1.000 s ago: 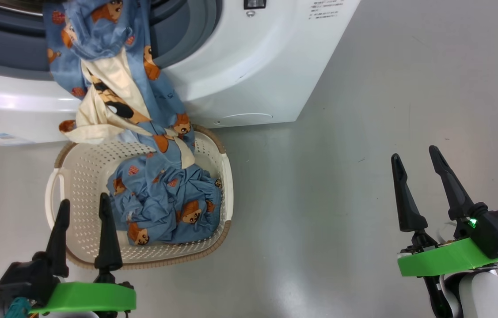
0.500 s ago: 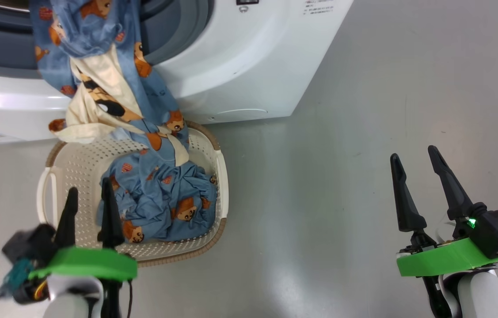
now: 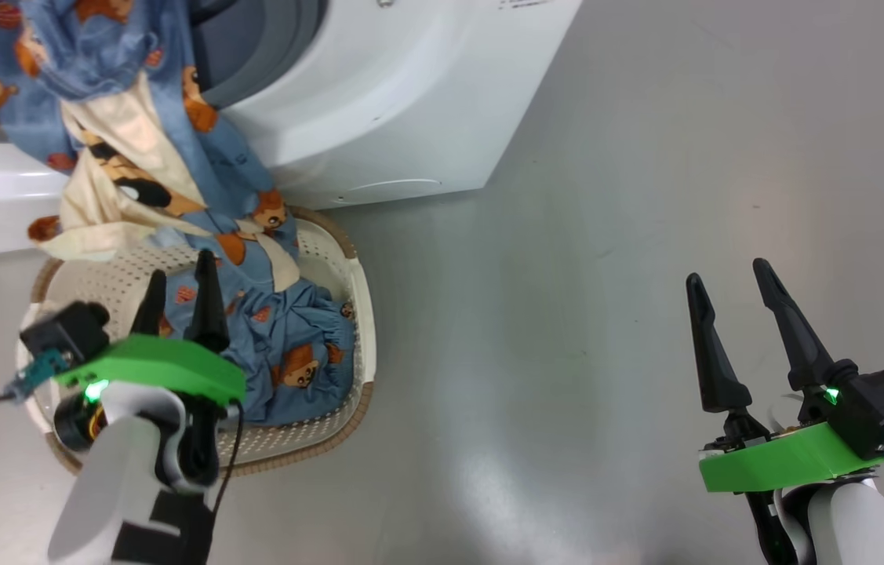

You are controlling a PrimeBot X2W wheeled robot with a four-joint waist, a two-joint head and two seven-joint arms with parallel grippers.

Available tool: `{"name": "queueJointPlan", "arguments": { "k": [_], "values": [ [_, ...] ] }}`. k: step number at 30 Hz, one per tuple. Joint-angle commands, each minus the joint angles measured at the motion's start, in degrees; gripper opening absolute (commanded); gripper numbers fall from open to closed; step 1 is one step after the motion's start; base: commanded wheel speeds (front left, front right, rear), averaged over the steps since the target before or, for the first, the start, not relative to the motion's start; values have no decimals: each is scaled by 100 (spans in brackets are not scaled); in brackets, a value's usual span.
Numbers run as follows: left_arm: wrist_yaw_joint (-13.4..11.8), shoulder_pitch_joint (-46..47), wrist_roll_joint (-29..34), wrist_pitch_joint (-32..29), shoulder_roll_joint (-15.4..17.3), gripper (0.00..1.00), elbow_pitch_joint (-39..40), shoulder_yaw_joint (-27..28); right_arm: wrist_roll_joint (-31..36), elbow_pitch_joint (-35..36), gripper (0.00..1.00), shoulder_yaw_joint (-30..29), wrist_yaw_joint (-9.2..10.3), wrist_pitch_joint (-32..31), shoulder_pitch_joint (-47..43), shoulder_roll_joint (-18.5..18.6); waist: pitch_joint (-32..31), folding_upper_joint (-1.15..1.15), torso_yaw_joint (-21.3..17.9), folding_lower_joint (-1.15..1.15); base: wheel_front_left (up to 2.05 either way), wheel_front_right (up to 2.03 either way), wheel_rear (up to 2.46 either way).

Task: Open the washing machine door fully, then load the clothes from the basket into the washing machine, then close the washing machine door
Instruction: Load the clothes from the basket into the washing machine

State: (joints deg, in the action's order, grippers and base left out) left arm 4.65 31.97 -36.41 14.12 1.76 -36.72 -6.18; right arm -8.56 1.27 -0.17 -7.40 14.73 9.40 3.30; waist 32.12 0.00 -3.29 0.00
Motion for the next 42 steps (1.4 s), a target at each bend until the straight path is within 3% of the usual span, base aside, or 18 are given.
{"name": "queueJointPlan", "arguments": {
  "k": [1, 19, 33, 35, 36, 37, 38, 42],
  "values": [
    [39, 97, -53, 55, 115, 100, -33, 147, 79, 147, 100, 160, -9, 27, -54, -14, 32, 0, -45, 0, 0, 0, 0],
    [183, 1320, 144, 87, 112, 100, -804, 429, 143, 199, 100, 400, -9, 27, 48, 143, 448, 0, -166, 0, 0, 0, 0],
    [-101, 1958, 610, 87, 112, 100, -688, 798, 172, 302, 100, 342, -9, 27, 63, 170, 806, 0, -286, 0, 0, 0, 0],
    [-156, 1938, 688, 87, 112, 44, -575, 819, 178, 299, 100, 332, -9, 27, 65, 162, 812, 0, -277, 0, 0, 0, 0],
    [-173, 1916, 712, 87, 112, 36, -514, 815, 180, 291, 100, 329, -9, 27, 74, 154, 813, 0, -267, 0, 0, 0, 0],
    [-184, 1877, 713, 87, 112, 22, -461, 806, 179, 285, 100, 331, -9, 27, 89, 146, 810, 0, -257, 0, 0, 0, 0],
    [-199, 1830, 712, 87, 112, 0, -410, 799, 177, 280, 100, 336, -9, 27, 105, 140, 807, 0, -246, 0, 0, 0, 0],
    [-321, 1531, 685, 87, 112, 0, -54, 877, 169, 269, 100, 321, -9, 27, 142, 119, 769, 0, -173, 0, 0, 0, 0]
  ]
}}
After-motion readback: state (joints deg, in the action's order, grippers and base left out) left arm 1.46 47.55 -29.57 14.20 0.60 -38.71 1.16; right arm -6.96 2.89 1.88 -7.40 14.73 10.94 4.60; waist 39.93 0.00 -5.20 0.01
